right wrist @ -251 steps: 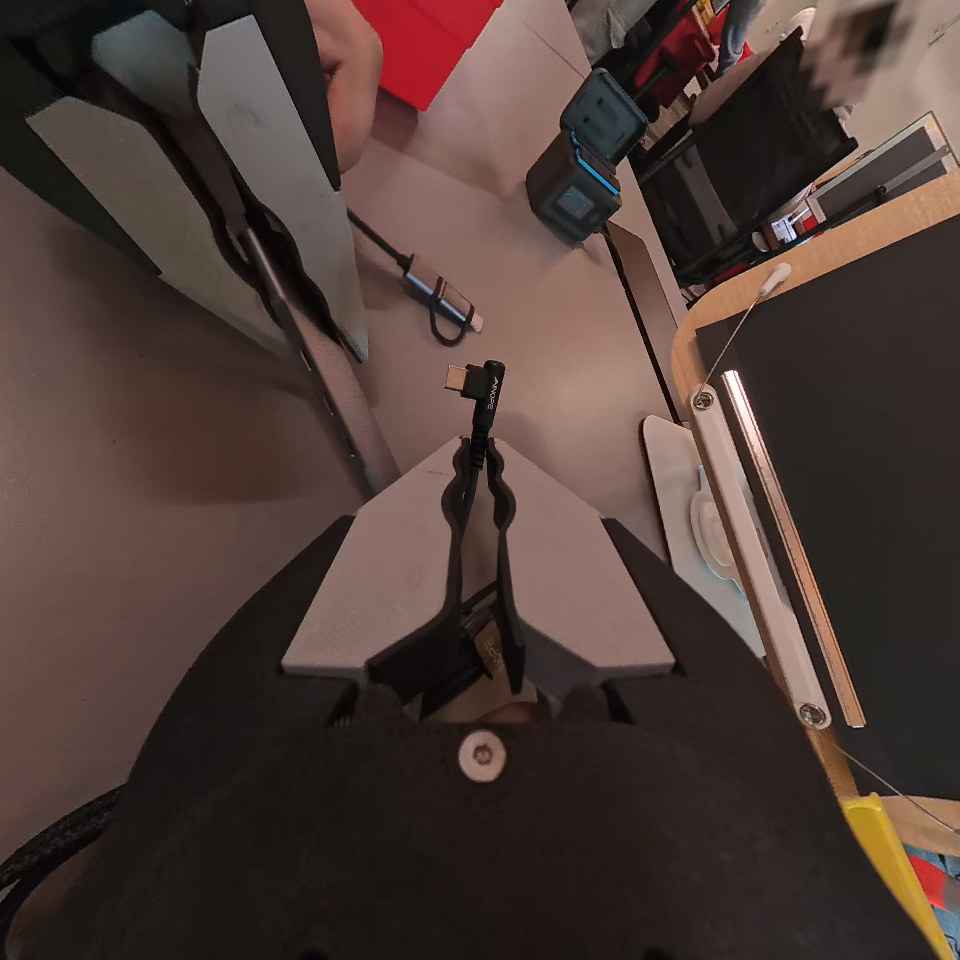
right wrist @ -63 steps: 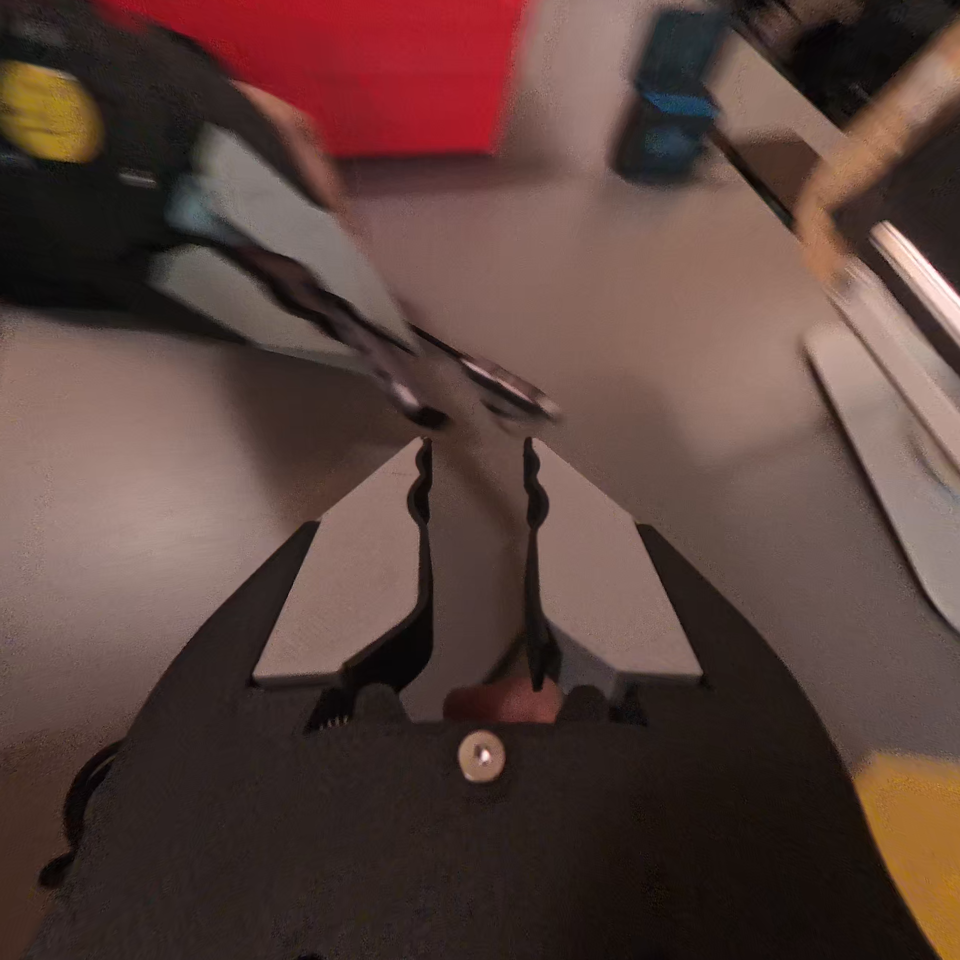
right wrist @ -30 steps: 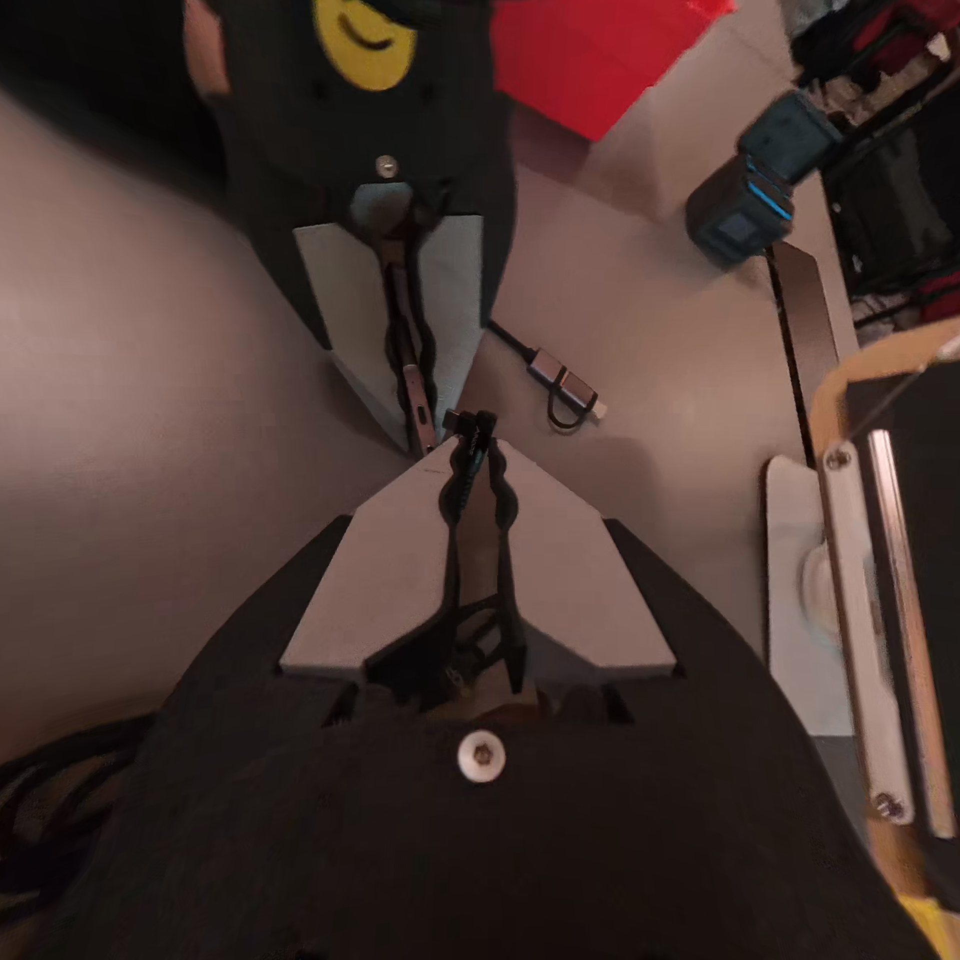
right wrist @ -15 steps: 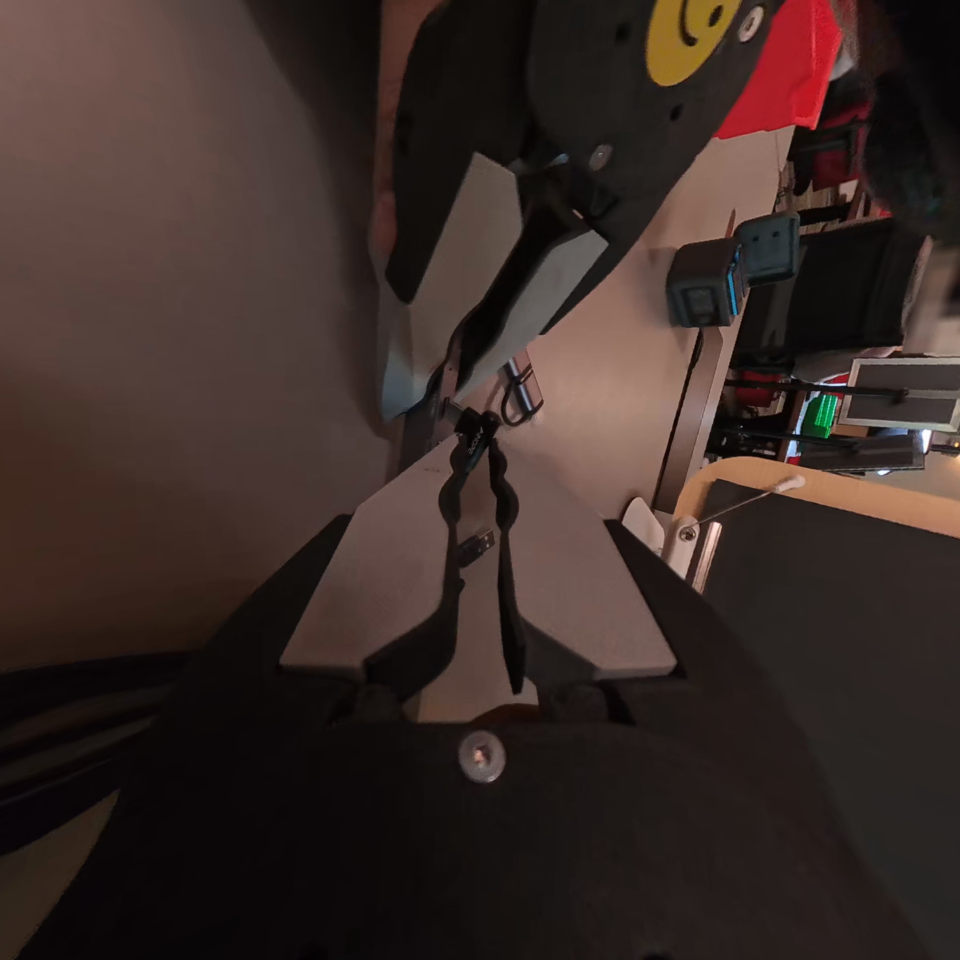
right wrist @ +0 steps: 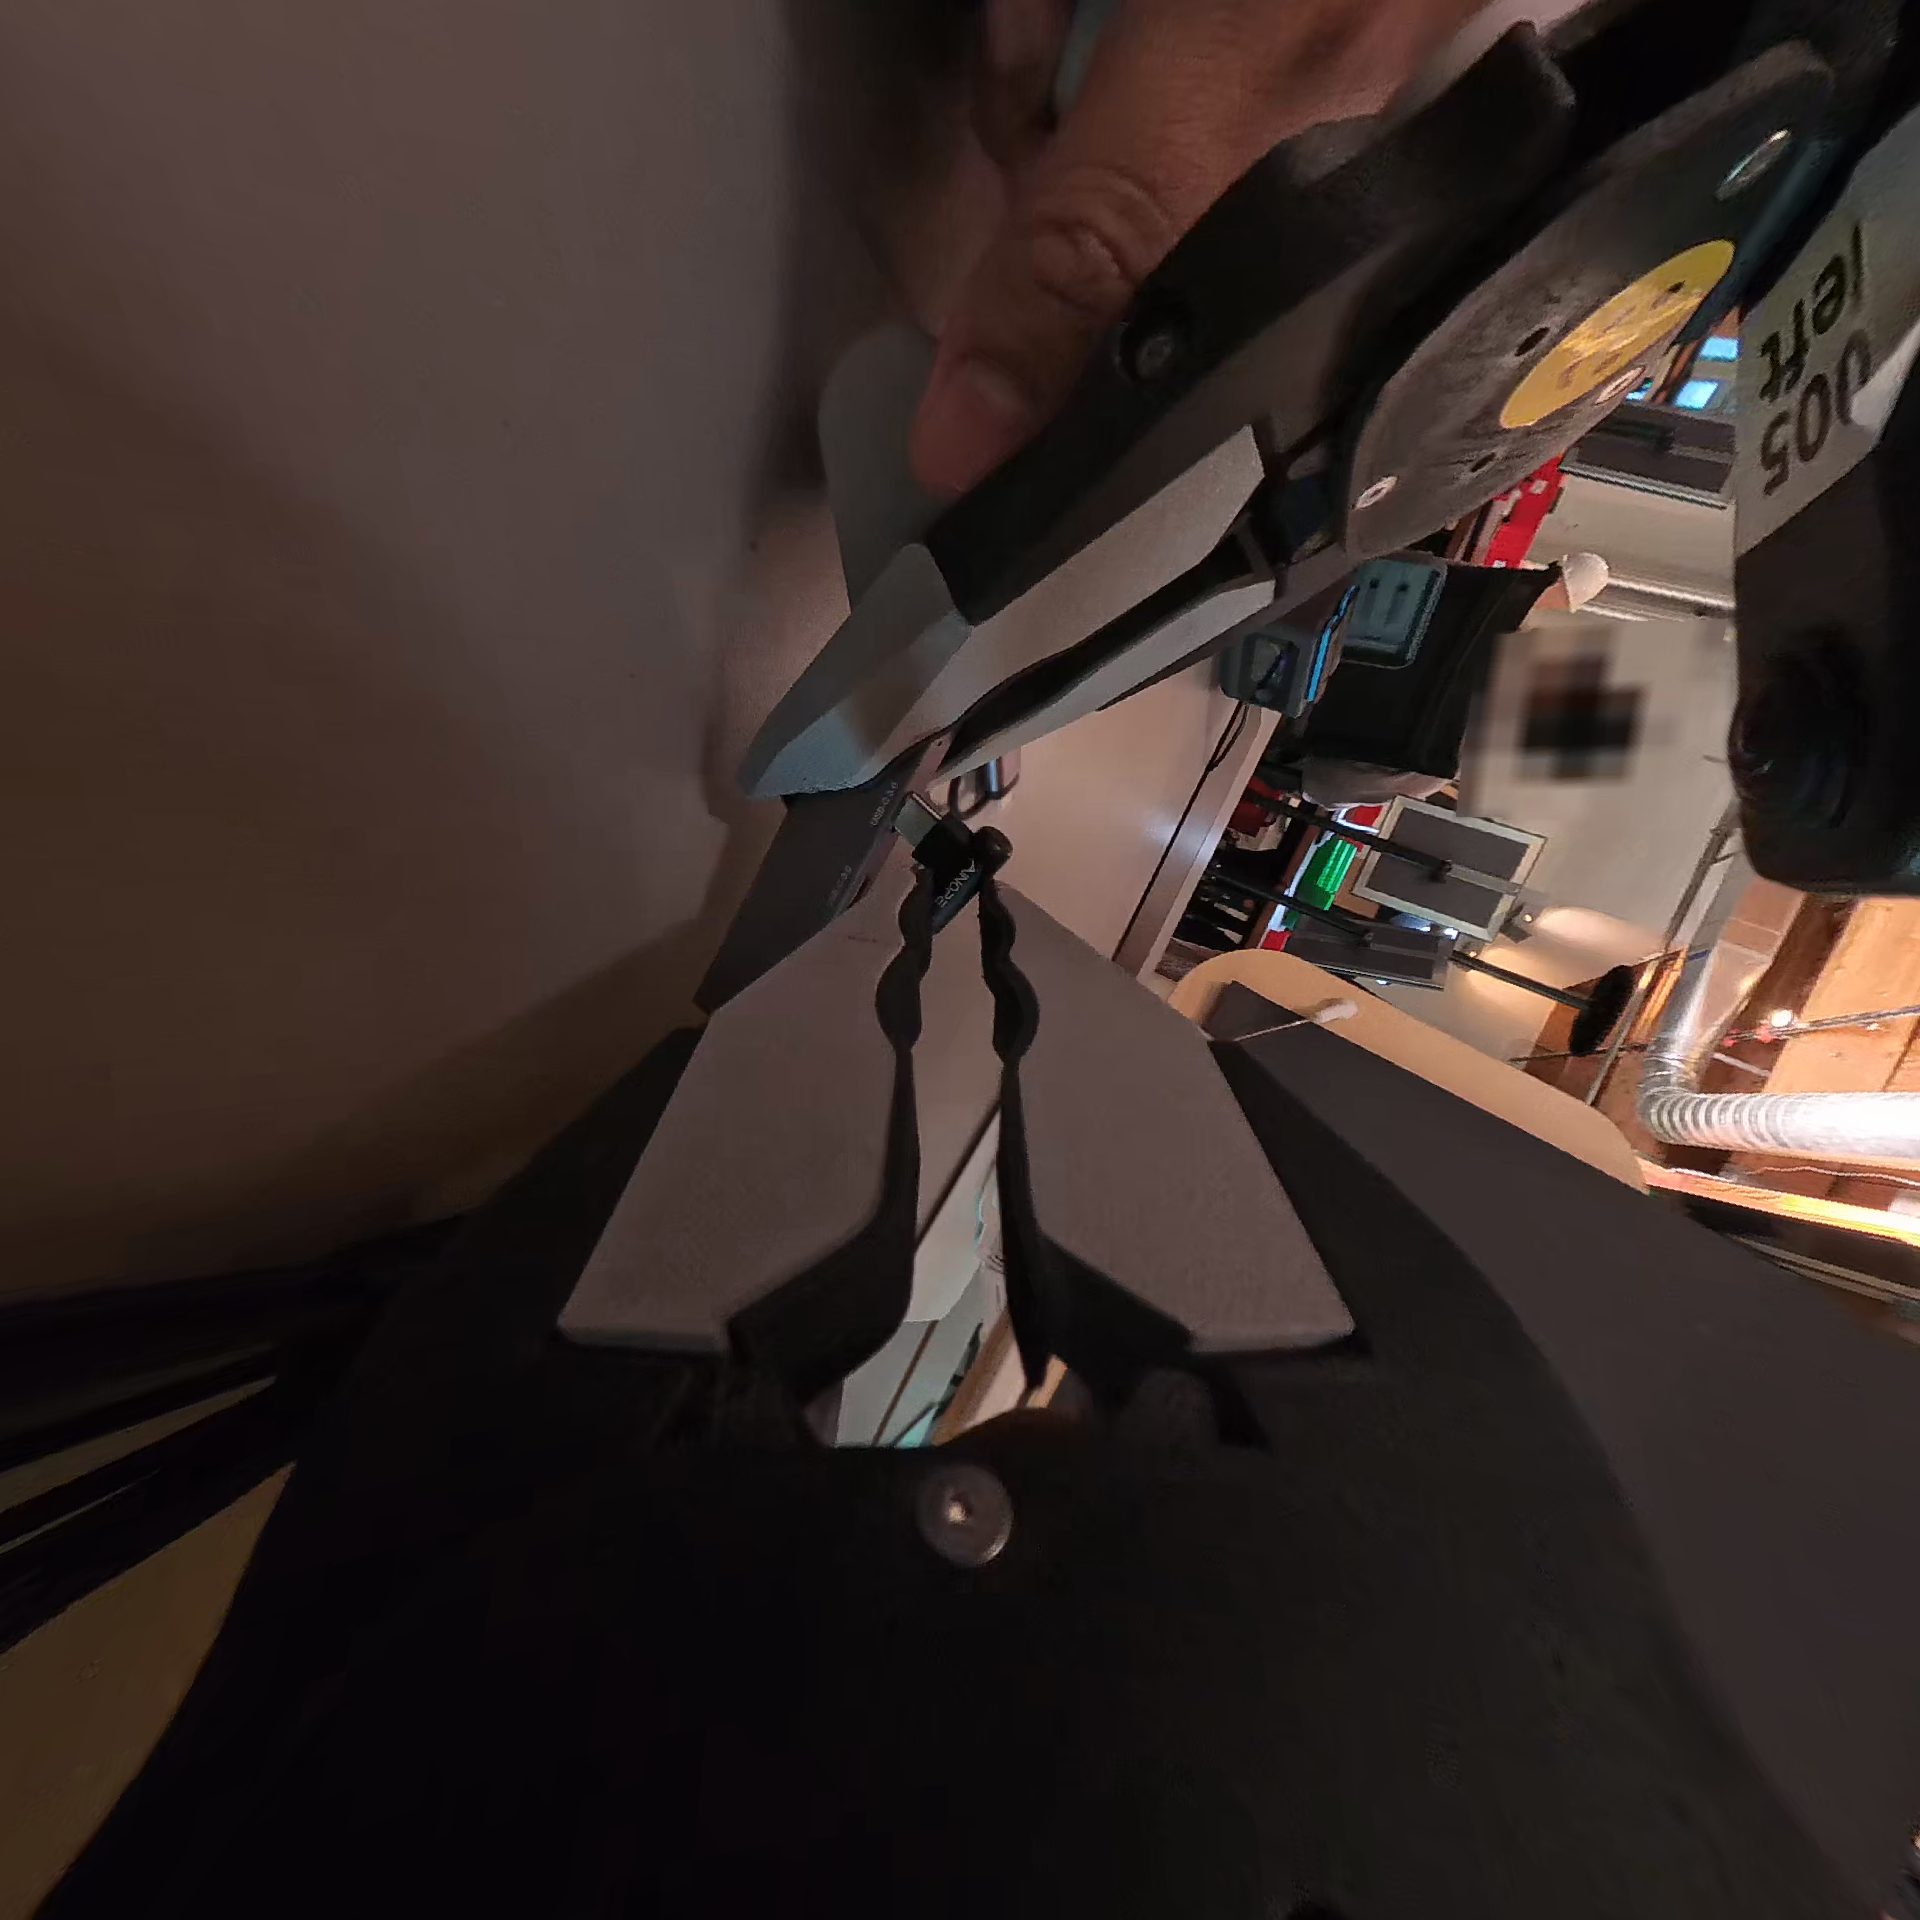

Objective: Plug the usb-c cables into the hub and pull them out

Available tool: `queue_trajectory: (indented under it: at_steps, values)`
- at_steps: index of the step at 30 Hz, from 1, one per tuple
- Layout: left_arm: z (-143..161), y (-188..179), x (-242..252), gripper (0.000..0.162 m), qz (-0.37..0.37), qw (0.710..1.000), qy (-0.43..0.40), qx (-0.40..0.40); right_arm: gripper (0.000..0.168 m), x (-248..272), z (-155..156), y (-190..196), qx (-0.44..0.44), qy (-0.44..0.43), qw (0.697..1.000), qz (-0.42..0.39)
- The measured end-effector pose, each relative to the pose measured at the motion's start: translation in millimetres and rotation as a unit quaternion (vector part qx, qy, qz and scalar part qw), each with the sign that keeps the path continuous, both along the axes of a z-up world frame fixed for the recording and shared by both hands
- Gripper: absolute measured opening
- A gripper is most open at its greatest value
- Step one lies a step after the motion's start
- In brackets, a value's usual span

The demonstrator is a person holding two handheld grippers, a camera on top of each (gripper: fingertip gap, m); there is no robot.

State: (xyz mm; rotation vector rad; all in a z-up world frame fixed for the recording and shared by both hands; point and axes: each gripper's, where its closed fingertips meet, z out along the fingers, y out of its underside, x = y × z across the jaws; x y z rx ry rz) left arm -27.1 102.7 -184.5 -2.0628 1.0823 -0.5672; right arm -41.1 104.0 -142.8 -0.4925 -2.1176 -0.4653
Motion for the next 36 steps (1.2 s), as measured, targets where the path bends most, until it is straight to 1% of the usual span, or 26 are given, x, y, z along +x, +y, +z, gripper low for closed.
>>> queue_trajectory:
  at_steps: [4,9,13,17,19,21,24,26,27,28,30,31,33,35,36]
  values:
    - [2.8,-2.7,2.2,0.007,-0.006,1.000,-0.020,-0.012,0.006,0.0,3.7,-4.2,0.058,-0.006,0.998,0.019]
    - [-2.4,-5.3,4.2,0.007,-0.013,1.000,-0.007,-0.022,0.006,2.2,-1.2,-4.5,0.103,-0.021,0.994,0.040]
    - [-0.9,-3.4,3.9,0.007,-0.006,0.999,-0.016,-0.027,0.006,1.5,-0.5,-1.8,0.112,-0.029,0.993,0.015]
    - [-4.3,0.2,2.9,0.007,0.002,1.000,0.007,-0.011,0.006,1.7,-4.6,2.7,0.069,-0.038,0.995,-0.057]
    - [-5.1,2.7,1.3,0.007,0.004,1.000,0.026,0.009,0.001,0.9,-5.4,4.2,0.052,-0.037,0.995,-0.082]
    - [-1.1,5.9,1.5,0.007,0.006,0.999,0.036,0.039,0.000,-1.2,-11.1,0.2,0.017,-0.031,0.996,-0.084]
    - [-0.6,6.8,-2.0,0.007,0.012,0.999,0.034,0.036,0.000,-4.9,-9.8,4.4,-0.019,0.014,0.995,-0.092]
    - [-1.1,9.6,-7.7,0.007,0.022,0.998,0.045,0.042,0.000,-1.5,-12.5,9.8,-0.071,0.032,0.991,-0.110]
    - [-1.4,9.9,-9.0,0.007,0.023,0.997,0.050,0.045,0.000,0.6,-13.7,10.1,-0.115,0.039,0.986,-0.115]
    - [-0.8,9.9,-8.9,0.007,0.022,0.997,0.052,0.050,0.000,1.4,-12.2,9.8,-0.172,0.053,0.976,-0.119]
    - [-4.0,8.6,-9.0,0.008,0.018,0.997,0.059,0.046,0.000,2.0,-4.9,10.3,-0.304,0.083,0.941,-0.125]
    - [-7.5,7.3,-10.0,0.008,0.016,0.997,0.066,0.039,0.000,2.1,-1.3,13.8,-0.367,0.094,0.916,-0.135]
    - [-8.2,-1.2,-9.2,0.007,-0.006,0.998,0.065,0.026,0.000,1.2,-0.3,22.4,-0.482,0.094,0.855,-0.167]
    - [-6.6,-12.0,-9.2,0.007,-0.031,0.998,0.055,0.010,0.008,-2.1,-4.8,28.5,-0.559,0.079,0.803,-0.193]
    - [-6.1,-13.9,-10.3,0.007,-0.035,0.998,0.054,0.009,0.009,-5.1,-6.9,31.0,-0.578,0.075,0.788,-0.197]
